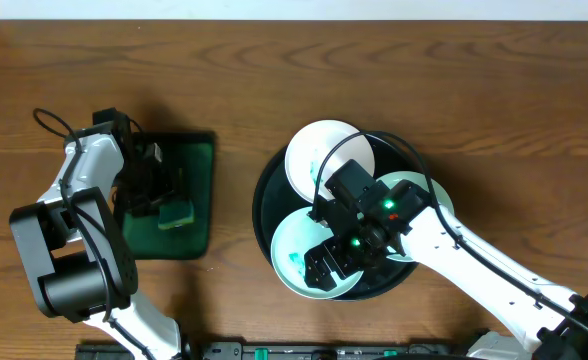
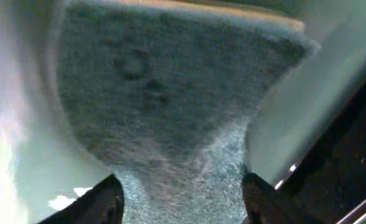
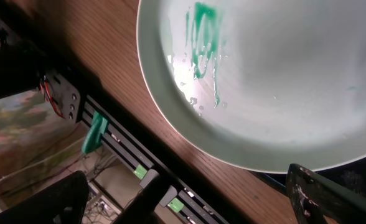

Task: Clean dirty plates on tray and stack at the side
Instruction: 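Lift the sponge with the left gripper while right gripper grips the plate rim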

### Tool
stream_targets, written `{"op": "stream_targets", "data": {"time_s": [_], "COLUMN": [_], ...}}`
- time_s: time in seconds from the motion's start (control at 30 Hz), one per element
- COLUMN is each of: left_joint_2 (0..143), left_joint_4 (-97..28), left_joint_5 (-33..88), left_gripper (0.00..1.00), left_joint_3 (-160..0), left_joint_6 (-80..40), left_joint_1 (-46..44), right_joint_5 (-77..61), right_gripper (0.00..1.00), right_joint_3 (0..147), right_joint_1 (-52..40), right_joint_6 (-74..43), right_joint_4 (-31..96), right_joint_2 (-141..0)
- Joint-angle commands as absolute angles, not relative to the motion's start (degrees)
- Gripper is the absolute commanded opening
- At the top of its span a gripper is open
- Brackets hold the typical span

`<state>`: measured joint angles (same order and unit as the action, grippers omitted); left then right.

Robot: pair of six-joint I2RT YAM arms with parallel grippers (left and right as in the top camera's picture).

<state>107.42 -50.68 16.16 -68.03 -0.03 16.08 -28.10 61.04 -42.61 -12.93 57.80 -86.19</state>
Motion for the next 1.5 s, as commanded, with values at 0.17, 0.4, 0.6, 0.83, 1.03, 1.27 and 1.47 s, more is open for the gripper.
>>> {"op": "stream_targets", "data": {"time_s": [0.17,0.4,0.6,0.83,1.03,1.27,1.47], "left_joint_2": [107.7,107.7,107.7,107.7,107.7,107.7,106.7], "left_joint_4": [-51.1,-53.2,-52.5,-51.7,-51.5,-51.1,-52.6], "left_joint_5": [12.3,2.0,4.4,4.7,4.7,2.3,2.3], "left_gripper": [0.61,0.7,0.59,0.4,0.2,0.08,0.07], "left_joint_3": [-68.9,-68.9,-68.9,-68.9,-68.9,-68.9,-69.3], "left_joint_6": [-6.5,-18.3,-10.3,-6.7,-5.3,-5.4,-5.3], "left_joint_1": [16.3,16.3,15.0,11.6,10.9,11.0,10.9], "right_joint_5": [-28.8,-28.8,-28.8,-28.8,-28.8,-29.0,-29.0], "right_gripper": [0.99,0.99,0.99,0.99,0.99,0.99,0.99], "right_joint_3": [62.0,62.0,62.0,62.0,62.0,62.0,62.0], "right_joint_1": [-43.0,-43.0,-43.0,-43.0,-43.2,-43.2,-43.2], "right_joint_6": [-11.5,-11.5,-10.6,-10.6,-10.6,-10.6,-10.6], "right_joint_4": [57.8,57.8,57.8,57.9,57.8,58.2,58.3], "right_joint_2": [-86.5,-86.5,-86.5,-86.5,-86.5,-86.5,-86.5]}}
